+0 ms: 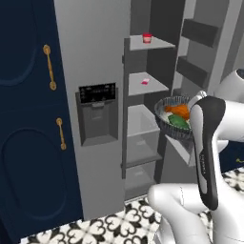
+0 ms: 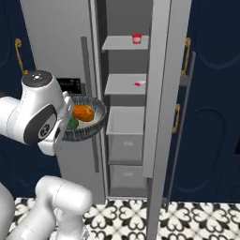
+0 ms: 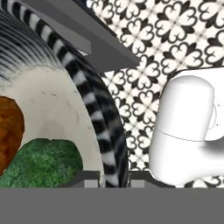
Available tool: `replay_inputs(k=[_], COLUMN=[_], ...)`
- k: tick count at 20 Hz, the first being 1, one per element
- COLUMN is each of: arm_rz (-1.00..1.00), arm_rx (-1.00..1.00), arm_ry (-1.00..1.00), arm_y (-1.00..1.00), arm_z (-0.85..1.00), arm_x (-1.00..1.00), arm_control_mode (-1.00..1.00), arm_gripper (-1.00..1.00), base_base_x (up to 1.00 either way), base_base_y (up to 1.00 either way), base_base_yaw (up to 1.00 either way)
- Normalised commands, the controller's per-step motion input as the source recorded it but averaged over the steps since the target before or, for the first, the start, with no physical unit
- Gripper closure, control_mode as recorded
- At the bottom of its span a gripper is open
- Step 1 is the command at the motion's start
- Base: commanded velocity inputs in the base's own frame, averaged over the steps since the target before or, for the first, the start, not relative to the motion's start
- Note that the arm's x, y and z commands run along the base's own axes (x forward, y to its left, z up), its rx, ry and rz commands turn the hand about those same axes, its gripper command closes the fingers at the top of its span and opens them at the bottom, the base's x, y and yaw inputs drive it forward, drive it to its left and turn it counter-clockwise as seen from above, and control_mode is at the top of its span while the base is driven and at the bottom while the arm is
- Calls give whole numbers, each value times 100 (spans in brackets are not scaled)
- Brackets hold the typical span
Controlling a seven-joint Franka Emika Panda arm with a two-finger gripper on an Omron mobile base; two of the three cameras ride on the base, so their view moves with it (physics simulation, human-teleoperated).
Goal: Pick the chicken drumstick and broccoli from their plates and place them in the bowl. Then put the bowl in the fridge.
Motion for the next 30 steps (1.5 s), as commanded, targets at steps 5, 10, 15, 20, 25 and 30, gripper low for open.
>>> replay_inputs(k=[5,10,15,20,25,30], arm_rz=[0,0,0,0,0,0], arm_rx=[0,0,0,0,0,-1], arm_ry=[0,0,0,0,0,-7], arm_y=[0,0,0,0,0,0], arm_z=[0,0,0,0,0,0], arm_x=[0,0,0,0,0,43], arm_control_mode=[100,100,100,100,100,-100], arm_gripper=[100,100,100,100,100,100], base_base_x=[79,97,53,33,11,17], base_base_y=[-20,8,-19,-8,-3,0], base_base_yaw=[-19,-22,-16,-9,0,0])
